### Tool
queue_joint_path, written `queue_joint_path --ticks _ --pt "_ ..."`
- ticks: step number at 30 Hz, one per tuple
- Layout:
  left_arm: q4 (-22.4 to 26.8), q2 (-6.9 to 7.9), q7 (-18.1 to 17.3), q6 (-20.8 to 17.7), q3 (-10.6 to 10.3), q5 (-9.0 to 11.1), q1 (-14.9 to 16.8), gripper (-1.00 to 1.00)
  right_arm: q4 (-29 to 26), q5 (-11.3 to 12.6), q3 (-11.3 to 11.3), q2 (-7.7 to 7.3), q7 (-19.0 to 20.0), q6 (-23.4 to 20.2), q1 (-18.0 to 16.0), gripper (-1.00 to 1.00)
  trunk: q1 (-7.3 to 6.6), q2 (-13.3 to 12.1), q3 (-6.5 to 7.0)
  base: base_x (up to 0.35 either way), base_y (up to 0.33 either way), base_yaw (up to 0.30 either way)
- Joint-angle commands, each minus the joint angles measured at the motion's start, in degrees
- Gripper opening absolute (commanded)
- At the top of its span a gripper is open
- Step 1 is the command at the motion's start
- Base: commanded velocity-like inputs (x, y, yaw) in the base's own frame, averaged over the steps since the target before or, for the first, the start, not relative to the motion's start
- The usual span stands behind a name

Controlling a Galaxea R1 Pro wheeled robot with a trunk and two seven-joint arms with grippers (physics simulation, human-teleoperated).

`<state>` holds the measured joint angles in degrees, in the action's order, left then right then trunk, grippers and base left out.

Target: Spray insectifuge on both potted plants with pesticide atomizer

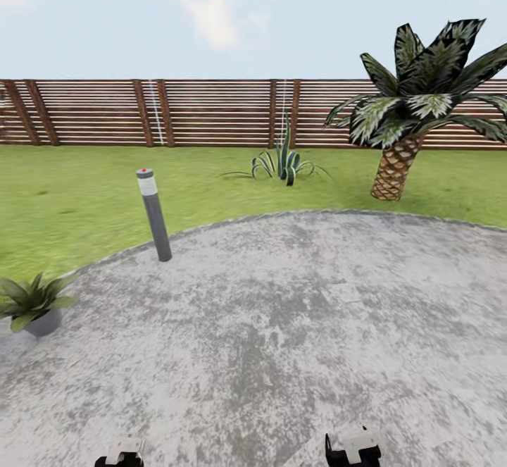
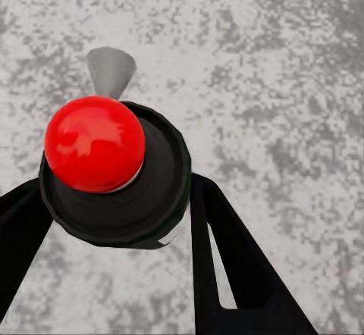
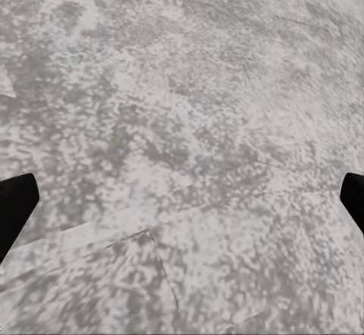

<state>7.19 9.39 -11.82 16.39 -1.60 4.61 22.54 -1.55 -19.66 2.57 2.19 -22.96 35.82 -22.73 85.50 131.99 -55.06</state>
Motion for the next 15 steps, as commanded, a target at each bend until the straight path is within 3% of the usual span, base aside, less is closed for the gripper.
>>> queue_joint_path --ticks 1,15 --pt "0.0 0.02 -0.3 0.1 -0.2 0.5 0.0 -1.00 0.1 -0.4 0.2 0.01 -0.6 0.0 0.0 1.00 0.02 0.0 -0.05 0.335 0.000 0.266" --pt "-0.1 0.02 -0.3 0.1 -0.2 0.5 0.0 -1.00 0.1 -0.4 0.2 0.01 -0.6 0.0 0.0 1.00 0.02 0.0 -0.05 0.335 0.000 0.272"
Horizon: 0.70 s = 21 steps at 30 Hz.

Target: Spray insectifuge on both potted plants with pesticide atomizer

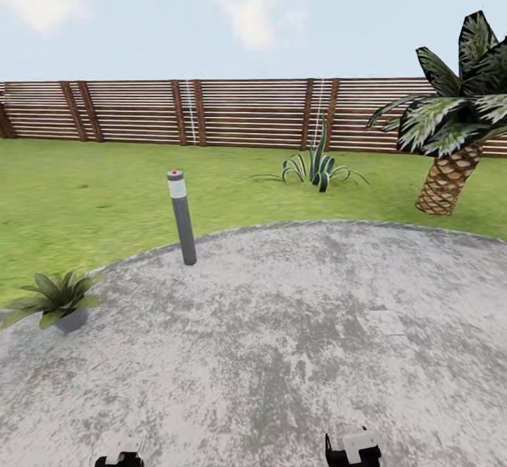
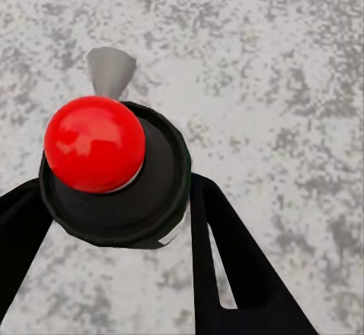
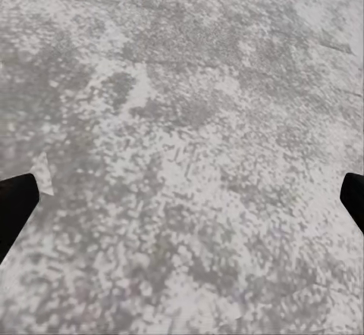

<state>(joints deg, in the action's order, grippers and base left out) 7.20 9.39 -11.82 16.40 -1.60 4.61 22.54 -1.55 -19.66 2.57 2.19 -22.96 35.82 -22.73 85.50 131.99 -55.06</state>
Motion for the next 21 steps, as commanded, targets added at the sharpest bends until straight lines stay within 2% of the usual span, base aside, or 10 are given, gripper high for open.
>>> queue_joint_path --ticks 1,21 --pt "-0.1 0.02 -0.3 0.1 -0.2 0.5 0.0 -1.00 0.1 -0.4 0.2 0.01 -0.6 0.0 0.0 1.00 0.02 0.0 -0.05 0.335 0.000 0.272" --pt "-0.1 0.02 -0.3 0.1 -0.2 0.5 0.0 -1.00 0.1 -0.4 0.2 0.01 -0.6 0.0 0.0 1.00 0.02 0.0 -0.05 0.335 0.000 0.272"
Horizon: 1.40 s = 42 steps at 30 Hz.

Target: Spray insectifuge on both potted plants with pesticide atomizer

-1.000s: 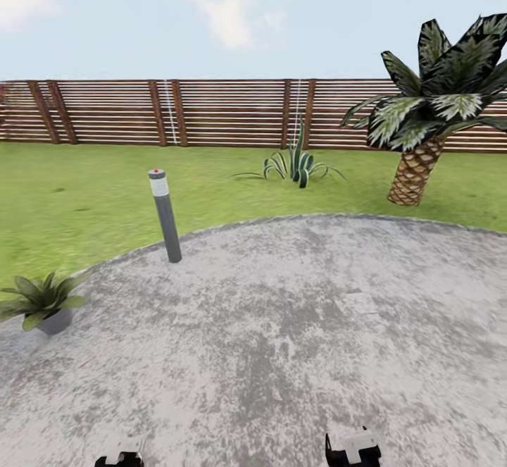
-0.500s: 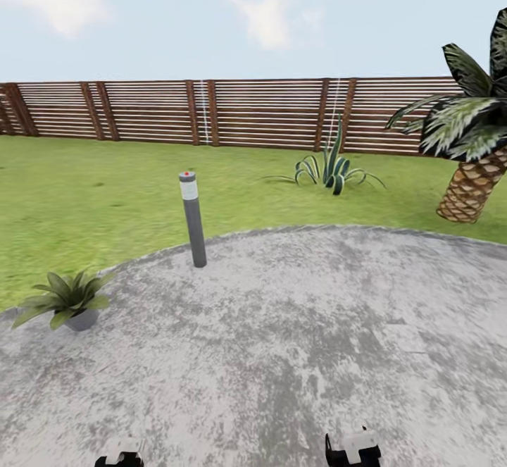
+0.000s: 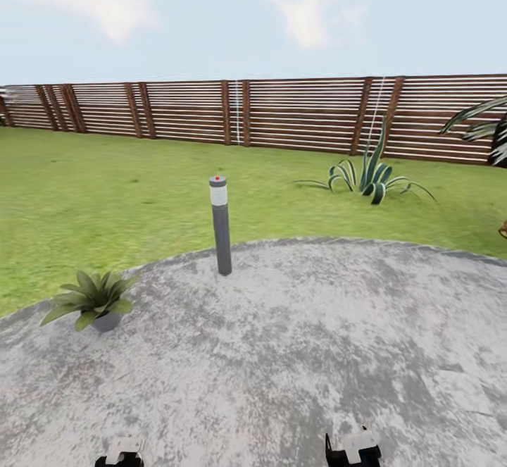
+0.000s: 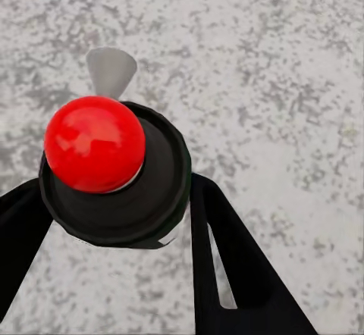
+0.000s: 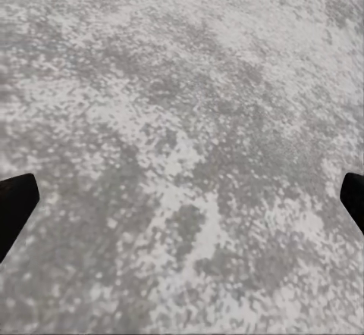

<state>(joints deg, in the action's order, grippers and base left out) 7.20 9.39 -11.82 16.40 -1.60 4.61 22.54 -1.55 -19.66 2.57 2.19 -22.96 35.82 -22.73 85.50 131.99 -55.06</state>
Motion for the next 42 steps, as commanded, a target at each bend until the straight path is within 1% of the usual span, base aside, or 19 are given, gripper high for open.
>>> queue_joint_path --ticks 1,23,31,42 --pt "-0.1 0.02 -0.3 0.1 -0.2 0.5 0.0 -1.00 0.1 -0.4 0.2 0.01 -0.6 0.0 0.0 1.00 0.02 0.0 -0.05 0.335 0.000 0.272" --pt "-0.1 0.02 -0.3 0.1 -0.2 0.5 0.0 -1.00 0.1 -0.4 0.2 0.01 -0.6 0.0 0.0 1.00 0.02 0.0 -0.05 0.328 0.000 0.272" --pt "-0.1 0.02 -0.3 0.1 -0.2 0.5 0.0 -1.00 0.1 -0.4 0.2 0.01 -0.6 0.0 0.0 1.00 0.02 0.0 -0.05 0.145 0.000 0.272" --pt "-0.1 0.02 -0.3 0.1 -0.2 0.5 0.0 -1.00 0.1 -0.4 0.2 0.01 -0.6 0.0 0.0 1.00 0.02 0.0 -0.05 0.007 0.000 0.272"
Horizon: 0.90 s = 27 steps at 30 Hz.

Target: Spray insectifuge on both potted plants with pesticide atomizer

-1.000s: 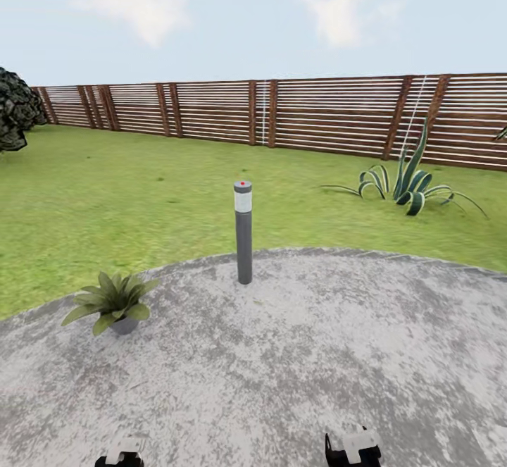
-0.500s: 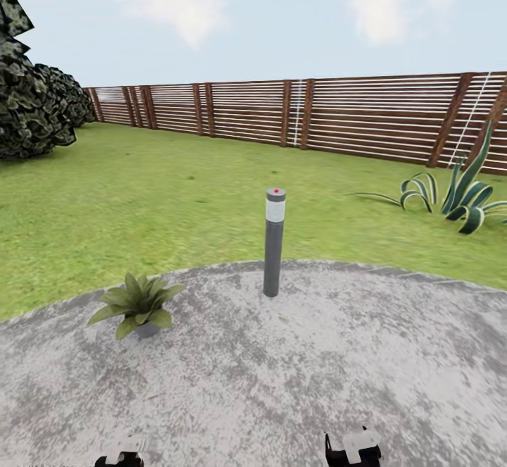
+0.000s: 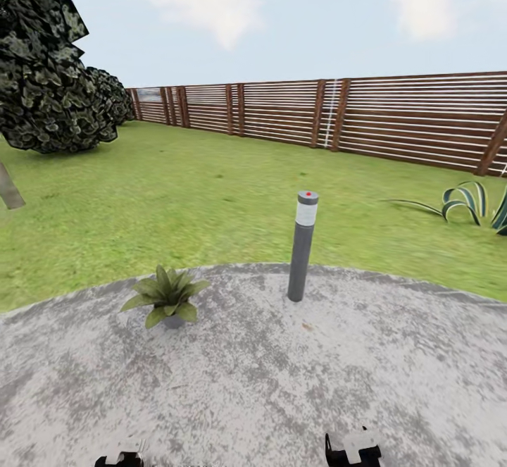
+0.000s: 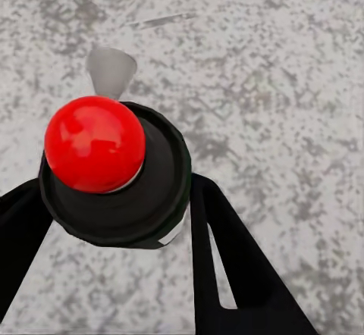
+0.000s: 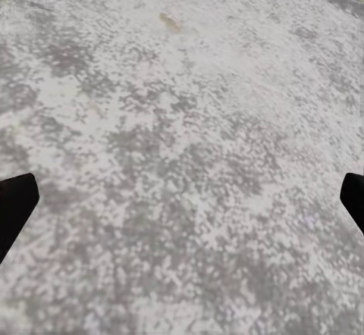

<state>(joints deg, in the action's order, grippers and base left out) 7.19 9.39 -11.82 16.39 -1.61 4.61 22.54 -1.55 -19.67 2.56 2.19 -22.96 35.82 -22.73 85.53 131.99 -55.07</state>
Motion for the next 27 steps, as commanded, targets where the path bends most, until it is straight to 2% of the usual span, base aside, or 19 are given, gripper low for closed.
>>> queue_joint_path --ticks 1,27 --pt "-0.1 0.02 -0.3 0.1 -0.1 0.5 0.0 -1.00 0.1 -0.4 0.3 0.01 -0.6 0.0 0.0 1.00 -0.01 0.0 -0.05 0.000 0.000 0.272" --pt "0.0 0.02 -0.3 0.0 -0.1 0.5 0.0 -1.00 0.1 -0.4 0.3 0.01 -0.6 0.0 0.0 1.00 -0.01 0.0 -0.05 0.000 0.000 0.272"
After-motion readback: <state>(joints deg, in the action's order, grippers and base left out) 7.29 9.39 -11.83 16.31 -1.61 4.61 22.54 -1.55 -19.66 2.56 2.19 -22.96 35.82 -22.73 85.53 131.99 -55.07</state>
